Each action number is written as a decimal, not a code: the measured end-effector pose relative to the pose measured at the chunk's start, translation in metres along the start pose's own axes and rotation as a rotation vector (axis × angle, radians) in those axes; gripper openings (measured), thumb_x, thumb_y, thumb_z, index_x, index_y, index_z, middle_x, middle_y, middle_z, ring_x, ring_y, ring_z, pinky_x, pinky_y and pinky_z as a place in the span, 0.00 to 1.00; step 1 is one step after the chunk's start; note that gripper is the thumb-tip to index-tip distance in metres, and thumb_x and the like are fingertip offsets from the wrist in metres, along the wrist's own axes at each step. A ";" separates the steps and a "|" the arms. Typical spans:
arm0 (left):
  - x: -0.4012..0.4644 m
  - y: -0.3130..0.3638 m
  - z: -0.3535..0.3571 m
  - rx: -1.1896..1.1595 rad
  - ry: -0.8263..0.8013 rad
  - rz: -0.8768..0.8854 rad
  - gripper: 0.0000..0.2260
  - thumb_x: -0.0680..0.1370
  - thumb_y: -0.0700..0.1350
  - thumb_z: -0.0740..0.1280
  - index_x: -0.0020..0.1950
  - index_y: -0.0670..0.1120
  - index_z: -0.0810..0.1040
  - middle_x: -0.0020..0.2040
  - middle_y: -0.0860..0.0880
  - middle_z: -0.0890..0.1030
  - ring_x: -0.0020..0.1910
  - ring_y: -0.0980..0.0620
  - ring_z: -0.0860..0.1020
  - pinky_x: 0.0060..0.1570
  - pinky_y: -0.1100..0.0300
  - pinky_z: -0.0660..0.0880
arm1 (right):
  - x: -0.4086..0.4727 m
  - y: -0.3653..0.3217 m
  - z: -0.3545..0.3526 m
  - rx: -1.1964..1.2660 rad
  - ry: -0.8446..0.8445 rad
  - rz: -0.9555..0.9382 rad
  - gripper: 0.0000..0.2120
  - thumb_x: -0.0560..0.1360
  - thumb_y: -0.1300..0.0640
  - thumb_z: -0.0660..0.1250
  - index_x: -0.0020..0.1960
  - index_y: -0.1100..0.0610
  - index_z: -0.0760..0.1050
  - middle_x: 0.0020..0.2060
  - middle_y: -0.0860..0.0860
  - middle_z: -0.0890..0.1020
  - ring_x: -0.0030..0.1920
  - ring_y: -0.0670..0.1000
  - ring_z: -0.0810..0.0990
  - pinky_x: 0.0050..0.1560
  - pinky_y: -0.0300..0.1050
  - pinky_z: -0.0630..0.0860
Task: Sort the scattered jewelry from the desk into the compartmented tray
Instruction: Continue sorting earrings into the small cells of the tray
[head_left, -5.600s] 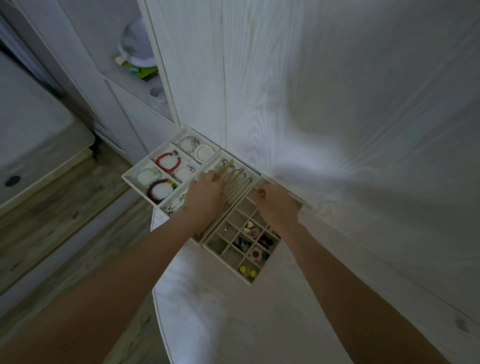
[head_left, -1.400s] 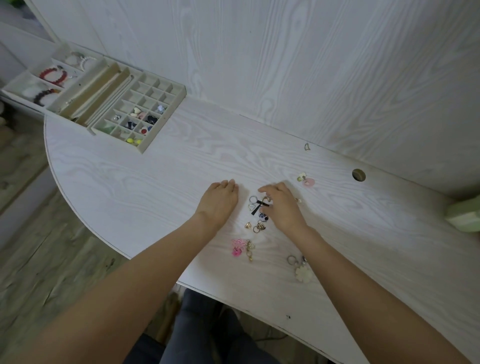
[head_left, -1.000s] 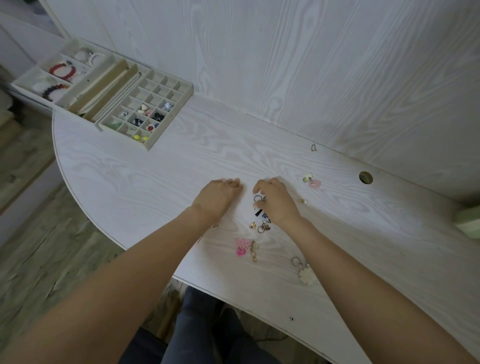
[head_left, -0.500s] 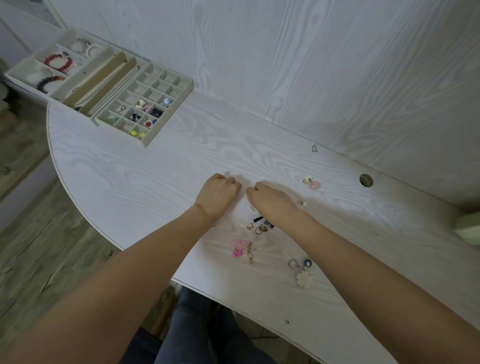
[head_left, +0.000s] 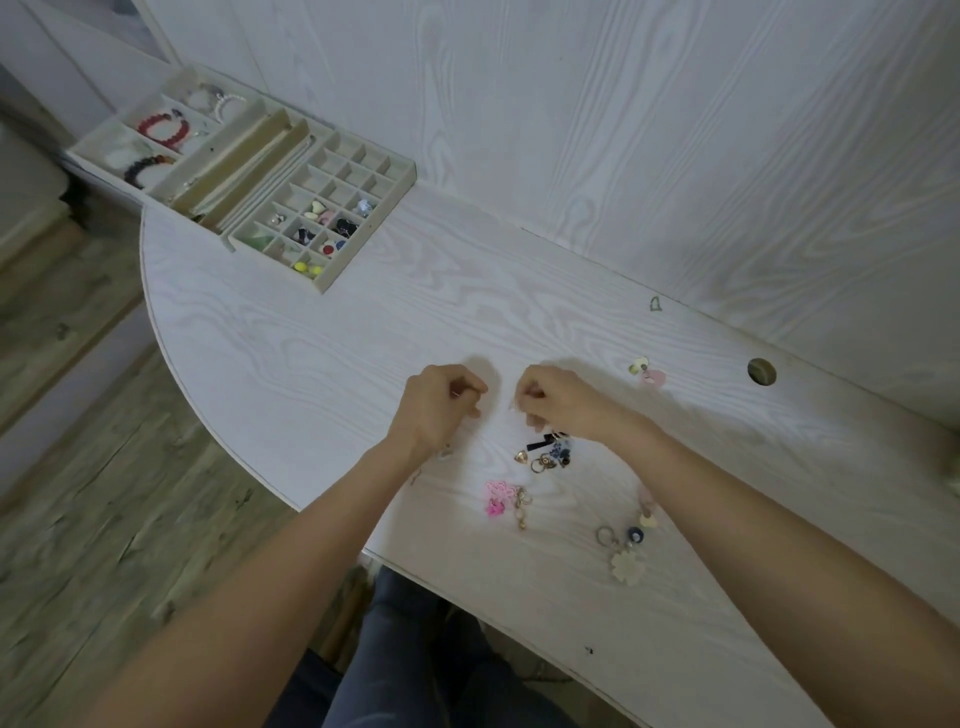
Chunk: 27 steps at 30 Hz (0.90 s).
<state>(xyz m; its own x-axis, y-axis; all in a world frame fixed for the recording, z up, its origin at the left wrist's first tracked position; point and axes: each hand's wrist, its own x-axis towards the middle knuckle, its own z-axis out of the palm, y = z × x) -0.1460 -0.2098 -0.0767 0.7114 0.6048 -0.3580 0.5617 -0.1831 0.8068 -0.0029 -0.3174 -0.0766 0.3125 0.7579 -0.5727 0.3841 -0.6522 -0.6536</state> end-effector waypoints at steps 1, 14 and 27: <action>-0.001 0.001 0.002 -0.025 -0.010 -0.012 0.08 0.77 0.37 0.63 0.47 0.46 0.81 0.42 0.48 0.83 0.40 0.56 0.82 0.39 0.72 0.74 | -0.002 -0.002 0.000 0.193 0.035 0.003 0.06 0.78 0.64 0.60 0.44 0.59 0.71 0.34 0.51 0.77 0.34 0.47 0.77 0.38 0.37 0.73; 0.005 0.042 -0.051 -0.172 0.062 0.041 0.05 0.75 0.43 0.69 0.39 0.47 0.82 0.38 0.52 0.82 0.32 0.60 0.79 0.41 0.63 0.75 | 0.001 -0.061 -0.009 0.857 0.087 -0.170 0.05 0.77 0.67 0.62 0.44 0.63 0.74 0.38 0.54 0.77 0.38 0.48 0.76 0.43 0.39 0.75; 0.048 0.038 -0.171 -0.160 0.036 0.082 0.06 0.76 0.42 0.67 0.40 0.45 0.81 0.38 0.51 0.82 0.35 0.60 0.79 0.43 0.68 0.76 | 0.071 -0.171 -0.015 0.708 0.006 -0.273 0.11 0.80 0.62 0.60 0.38 0.57 0.71 0.34 0.54 0.72 0.29 0.47 0.68 0.30 0.37 0.64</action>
<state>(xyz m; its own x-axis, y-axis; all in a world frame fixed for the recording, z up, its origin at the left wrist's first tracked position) -0.1629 -0.0554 0.0173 0.7346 0.6211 -0.2730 0.4261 -0.1092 0.8981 -0.0336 -0.1523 0.0020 0.2924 0.8924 -0.3436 -0.2007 -0.2941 -0.9345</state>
